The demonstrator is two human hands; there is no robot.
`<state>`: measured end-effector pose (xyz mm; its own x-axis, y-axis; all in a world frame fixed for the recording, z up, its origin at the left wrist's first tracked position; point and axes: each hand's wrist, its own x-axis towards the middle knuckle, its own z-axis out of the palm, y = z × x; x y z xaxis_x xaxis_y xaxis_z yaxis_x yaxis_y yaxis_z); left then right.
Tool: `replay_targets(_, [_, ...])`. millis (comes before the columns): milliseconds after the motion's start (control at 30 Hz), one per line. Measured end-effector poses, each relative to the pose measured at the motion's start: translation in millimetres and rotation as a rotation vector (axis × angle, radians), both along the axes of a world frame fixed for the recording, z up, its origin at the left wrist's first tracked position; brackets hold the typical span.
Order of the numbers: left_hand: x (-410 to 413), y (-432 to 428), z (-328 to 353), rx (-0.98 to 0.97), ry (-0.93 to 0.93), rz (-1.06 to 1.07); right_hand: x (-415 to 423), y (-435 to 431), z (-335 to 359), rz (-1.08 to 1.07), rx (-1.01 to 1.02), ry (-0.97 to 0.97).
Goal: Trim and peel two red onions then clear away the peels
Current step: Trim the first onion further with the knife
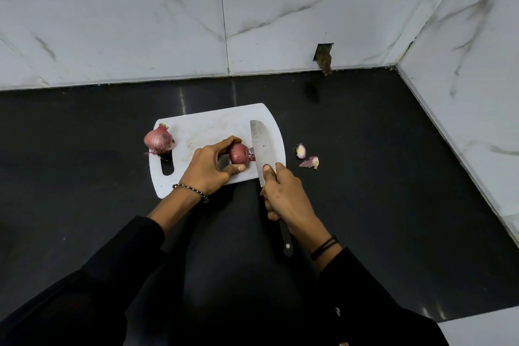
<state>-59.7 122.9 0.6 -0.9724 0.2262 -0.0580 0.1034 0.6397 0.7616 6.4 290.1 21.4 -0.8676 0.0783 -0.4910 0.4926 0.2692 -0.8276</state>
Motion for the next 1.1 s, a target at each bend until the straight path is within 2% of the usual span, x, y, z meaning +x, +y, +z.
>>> replay_targets(200, [-2, 6, 4, -0.078, 0.020, -0.018, 3, -9, 4, 0.145, 0.299, 0.105])
replay_targets(433, [-7, 25, 10, -0.330, 0.085, -0.059, 0, -18, 11, 0.279, 0.484, 0.072])
replay_targets(567, [-11, 31, 16, -0.409, 0.123, -0.101, -3, -14, 12, 0.330, 0.504, 0.059])
replay_targets(1100, [-14, 36, 18, -0.447, 0.190, -0.137, -9, -17, 7, 0.325, 0.544, -0.007])
